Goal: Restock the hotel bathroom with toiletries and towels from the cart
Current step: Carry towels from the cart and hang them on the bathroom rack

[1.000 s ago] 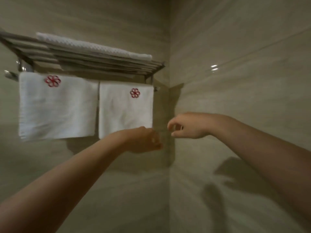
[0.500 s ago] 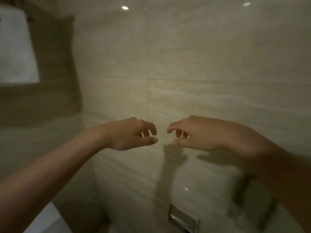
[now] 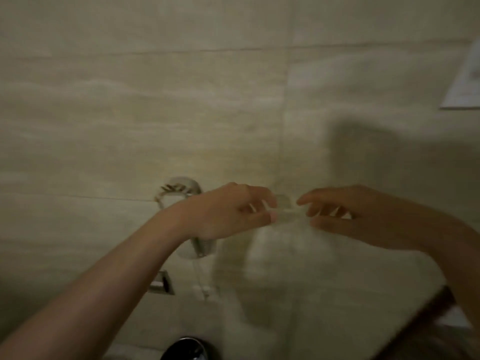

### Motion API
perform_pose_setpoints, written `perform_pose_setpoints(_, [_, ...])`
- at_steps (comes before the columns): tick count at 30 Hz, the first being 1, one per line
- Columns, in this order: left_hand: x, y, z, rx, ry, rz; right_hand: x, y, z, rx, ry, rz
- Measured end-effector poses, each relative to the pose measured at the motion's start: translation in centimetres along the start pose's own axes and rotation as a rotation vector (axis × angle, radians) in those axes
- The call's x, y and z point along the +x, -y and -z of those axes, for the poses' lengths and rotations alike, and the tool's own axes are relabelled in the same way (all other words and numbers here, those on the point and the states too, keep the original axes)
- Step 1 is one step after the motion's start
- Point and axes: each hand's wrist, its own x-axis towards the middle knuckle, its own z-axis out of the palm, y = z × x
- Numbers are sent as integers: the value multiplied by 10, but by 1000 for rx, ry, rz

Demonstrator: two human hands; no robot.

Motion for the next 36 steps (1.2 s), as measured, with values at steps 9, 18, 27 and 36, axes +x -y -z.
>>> perform_pose_setpoints(9, [145,-124,-117,-148,142,-277,-144,-152,4,160,-120,-435])
perform_pose_setpoints(18, [251,-233,-209,-298,439,-471,-258,-231,-2,299,-217,-797])
perform_pose_setpoints(27, [354,-331,-281,-386,525,-619,-332,-322,26,214,-391,-1026])
perform_pose_setpoints(36, [460,-415,-340,-342,403,-516,-396,-424,45,323,-529,-1135])
